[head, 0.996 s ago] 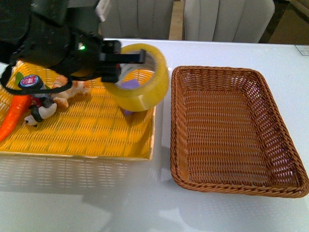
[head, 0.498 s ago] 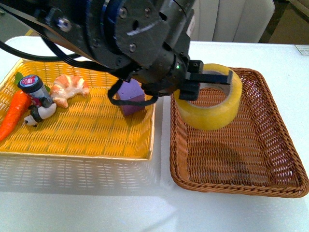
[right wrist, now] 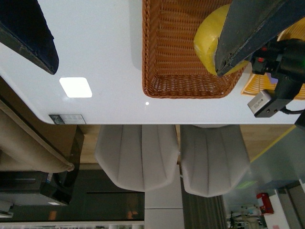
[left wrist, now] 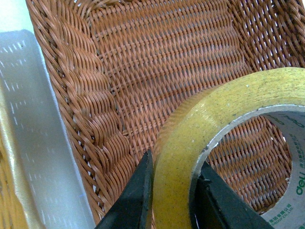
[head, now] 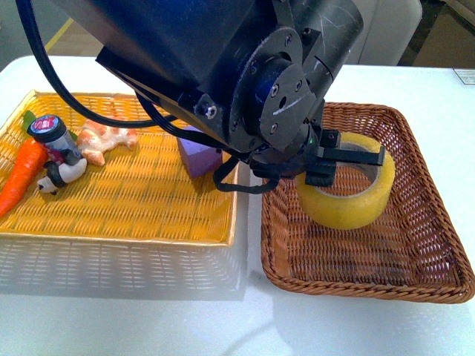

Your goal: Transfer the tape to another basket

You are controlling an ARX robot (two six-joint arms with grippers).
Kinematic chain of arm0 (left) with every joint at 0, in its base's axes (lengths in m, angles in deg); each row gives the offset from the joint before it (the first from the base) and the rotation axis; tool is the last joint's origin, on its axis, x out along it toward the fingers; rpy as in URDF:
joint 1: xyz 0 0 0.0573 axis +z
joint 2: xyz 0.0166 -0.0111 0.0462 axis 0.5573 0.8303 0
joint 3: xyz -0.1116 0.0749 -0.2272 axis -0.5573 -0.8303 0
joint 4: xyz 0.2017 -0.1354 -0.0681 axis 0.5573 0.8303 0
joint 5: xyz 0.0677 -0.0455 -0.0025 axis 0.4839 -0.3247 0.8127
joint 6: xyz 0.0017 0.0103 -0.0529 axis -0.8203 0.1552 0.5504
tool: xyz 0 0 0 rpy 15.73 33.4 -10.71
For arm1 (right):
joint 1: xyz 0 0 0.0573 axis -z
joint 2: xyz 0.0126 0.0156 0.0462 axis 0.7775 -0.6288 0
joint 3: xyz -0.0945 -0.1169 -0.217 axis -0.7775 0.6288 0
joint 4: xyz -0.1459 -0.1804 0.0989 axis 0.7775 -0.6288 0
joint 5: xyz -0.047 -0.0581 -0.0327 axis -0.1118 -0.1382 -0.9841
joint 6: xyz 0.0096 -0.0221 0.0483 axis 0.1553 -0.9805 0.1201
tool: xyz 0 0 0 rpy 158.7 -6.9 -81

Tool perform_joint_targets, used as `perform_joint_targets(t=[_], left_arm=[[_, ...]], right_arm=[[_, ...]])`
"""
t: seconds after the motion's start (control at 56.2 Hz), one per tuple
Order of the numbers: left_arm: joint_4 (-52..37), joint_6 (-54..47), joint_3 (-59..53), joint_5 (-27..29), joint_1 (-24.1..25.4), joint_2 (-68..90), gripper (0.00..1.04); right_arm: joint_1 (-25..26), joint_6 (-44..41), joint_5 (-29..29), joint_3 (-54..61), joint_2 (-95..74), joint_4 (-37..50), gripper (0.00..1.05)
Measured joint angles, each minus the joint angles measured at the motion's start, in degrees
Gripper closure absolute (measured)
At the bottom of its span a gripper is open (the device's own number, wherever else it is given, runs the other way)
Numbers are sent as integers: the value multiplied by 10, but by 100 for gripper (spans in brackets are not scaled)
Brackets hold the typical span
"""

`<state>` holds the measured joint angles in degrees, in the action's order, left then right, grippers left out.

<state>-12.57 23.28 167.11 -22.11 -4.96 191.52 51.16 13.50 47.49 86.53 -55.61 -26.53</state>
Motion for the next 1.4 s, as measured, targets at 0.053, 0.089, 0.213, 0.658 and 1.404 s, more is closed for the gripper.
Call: perform_joint_targets(t=[0.053, 0.089, 0.213, 0.658, 1.404], left_arm=[[-1, 5, 0, -3, -3, 2, 78], [-3, 10, 0, -9, -3, 2, 73], [-17, 25, 0, -12, -3, 2, 48], [-143, 40, -173, 0, 33, -139, 9], [-685, -164, -521, 286, 129, -291, 50]], right_arm=[[0, 0, 0, 0, 0, 0, 9], [0, 0, 0, 0, 0, 0, 9], [0, 0, 0, 0, 0, 0, 9], [0, 0, 0, 0, 0, 0, 9], [0, 0, 0, 0, 0, 0, 9]])
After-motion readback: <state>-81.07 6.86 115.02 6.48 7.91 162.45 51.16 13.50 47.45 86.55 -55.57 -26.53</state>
